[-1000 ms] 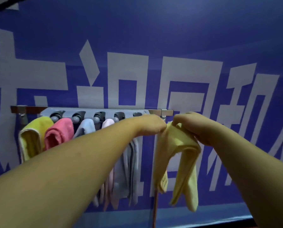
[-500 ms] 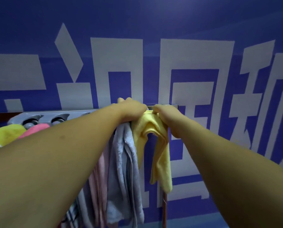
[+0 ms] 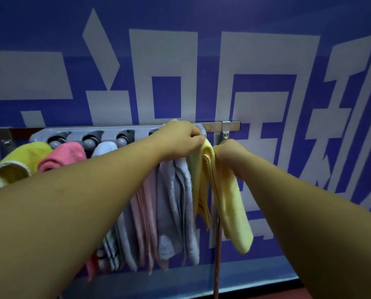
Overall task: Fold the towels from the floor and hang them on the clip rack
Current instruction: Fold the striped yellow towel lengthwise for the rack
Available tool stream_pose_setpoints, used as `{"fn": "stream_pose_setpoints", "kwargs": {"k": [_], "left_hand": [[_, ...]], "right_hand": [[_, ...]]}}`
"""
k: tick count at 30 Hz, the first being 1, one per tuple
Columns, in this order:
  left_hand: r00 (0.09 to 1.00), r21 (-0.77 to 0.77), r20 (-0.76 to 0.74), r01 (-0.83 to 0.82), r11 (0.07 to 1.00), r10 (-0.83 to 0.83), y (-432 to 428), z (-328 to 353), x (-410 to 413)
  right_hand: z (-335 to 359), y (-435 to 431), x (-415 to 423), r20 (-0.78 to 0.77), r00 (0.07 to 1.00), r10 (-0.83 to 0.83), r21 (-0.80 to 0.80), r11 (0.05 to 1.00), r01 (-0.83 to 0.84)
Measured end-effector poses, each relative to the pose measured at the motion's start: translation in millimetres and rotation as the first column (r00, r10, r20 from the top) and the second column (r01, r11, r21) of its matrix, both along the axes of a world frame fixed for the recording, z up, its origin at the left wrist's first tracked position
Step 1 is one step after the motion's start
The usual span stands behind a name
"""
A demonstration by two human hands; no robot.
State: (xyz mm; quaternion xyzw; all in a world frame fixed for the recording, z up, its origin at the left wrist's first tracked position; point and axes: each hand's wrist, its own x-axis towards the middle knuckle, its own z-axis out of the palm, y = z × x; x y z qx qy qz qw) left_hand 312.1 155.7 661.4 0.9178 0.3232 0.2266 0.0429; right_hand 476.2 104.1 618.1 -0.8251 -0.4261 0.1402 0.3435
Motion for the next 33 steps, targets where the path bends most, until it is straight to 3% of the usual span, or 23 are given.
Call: {"fn": "stream_pose_setpoints", "kwargs": {"k": [3, 6, 8, 12, 17, 22, 26, 33], "left_hand": [[0.994, 0.035, -0.107, -0.024, 0.999, 0.028, -9, -1, -3], [0.973, 0.064, -0.215, -0.071, 0.995, 0.083, -16, 1, -9], [0.961, 0.074, -0.261, -0.069, 0.995, 0.086, -21, 1, -13], [0.940, 0.052, -0.334, -0.061, 0.997, 0.075, -33, -8, -20], [0.937, 0.120, -0.317, -0.116, 0.986, 0.149, -36, -16, -16], [0.956, 0.255, -0.194, -0.167, 0.952, 0.220, -47, -30, -1], [0.945, 0.325, -0.120, -0.252, 0.911, 0.304, -45, -42, 15], [0.939, 0.287, -0.056, -0.311, 0.906, 0.340, -45, -35, 22]], "right_hand": [[-9, -4, 0, 0.058, 0.998, -0.023, 0.055, 0.998, 0.020], [-10, -24, -10, 0.024, 0.999, -0.033, 0.416, 0.909, 0.020], [-9, -38, -21, 0.076, 0.995, 0.063, 0.495, 0.864, -0.092], [-12, -56, -37, 0.057, 0.955, 0.291, 0.376, 0.880, -0.291], [-14, -54, -40, 0.336, 0.923, 0.188, 0.197, 0.944, -0.264], [-19, -48, -35, 0.417, 0.905, 0.084, 0.264, 0.942, -0.208], [-11, -55, -29, 0.482, 0.872, 0.085, 0.298, 0.920, -0.254], [-10, -55, -22, 0.547, 0.832, 0.091, 0.312, 0.900, -0.304]]}}
